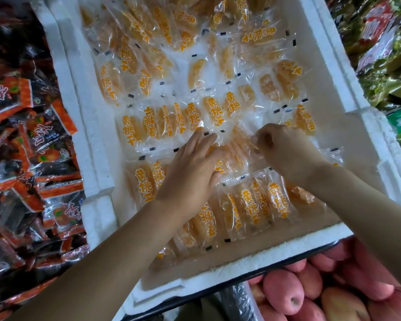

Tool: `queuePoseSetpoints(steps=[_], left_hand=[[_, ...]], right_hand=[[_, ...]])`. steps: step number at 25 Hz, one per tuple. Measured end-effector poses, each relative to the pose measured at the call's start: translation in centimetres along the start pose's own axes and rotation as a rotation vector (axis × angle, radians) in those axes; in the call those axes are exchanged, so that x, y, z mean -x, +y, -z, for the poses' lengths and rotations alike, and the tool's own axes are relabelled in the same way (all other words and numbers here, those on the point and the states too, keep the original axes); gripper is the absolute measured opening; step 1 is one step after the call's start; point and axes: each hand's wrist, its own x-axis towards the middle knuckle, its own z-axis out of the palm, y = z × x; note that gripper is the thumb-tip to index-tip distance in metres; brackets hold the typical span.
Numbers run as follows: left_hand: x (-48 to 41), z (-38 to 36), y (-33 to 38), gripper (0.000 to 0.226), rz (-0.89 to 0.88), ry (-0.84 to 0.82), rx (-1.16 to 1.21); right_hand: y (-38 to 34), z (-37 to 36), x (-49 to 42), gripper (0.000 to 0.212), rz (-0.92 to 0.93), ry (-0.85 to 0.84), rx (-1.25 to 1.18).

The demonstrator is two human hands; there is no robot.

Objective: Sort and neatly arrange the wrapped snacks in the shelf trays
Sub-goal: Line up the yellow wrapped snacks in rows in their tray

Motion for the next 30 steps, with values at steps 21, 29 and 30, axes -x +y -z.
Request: queuePoseSetpoints(steps=[21, 29, 30], left_hand=[[-14.1, 4.7, -3.7, 0.044, 0.378, 0.055, 0.072], [-15.6, 4.8, -3.4, 0.057, 0.501, 0.185, 0.427], [-15.5, 4.8, -3.4, 0.061, 0.504, 0.192, 0.436]], right_hand=[[-4.1, 0.2, -15.1, 0.043, -0.044, 0.149, -0.102], [-3.7, 4.2, -10.3, 0.022, 0.167, 0.305, -0.388], [-3.4, 4.6, -9.4, 0.024, 0.169, 0.277, -0.378]])
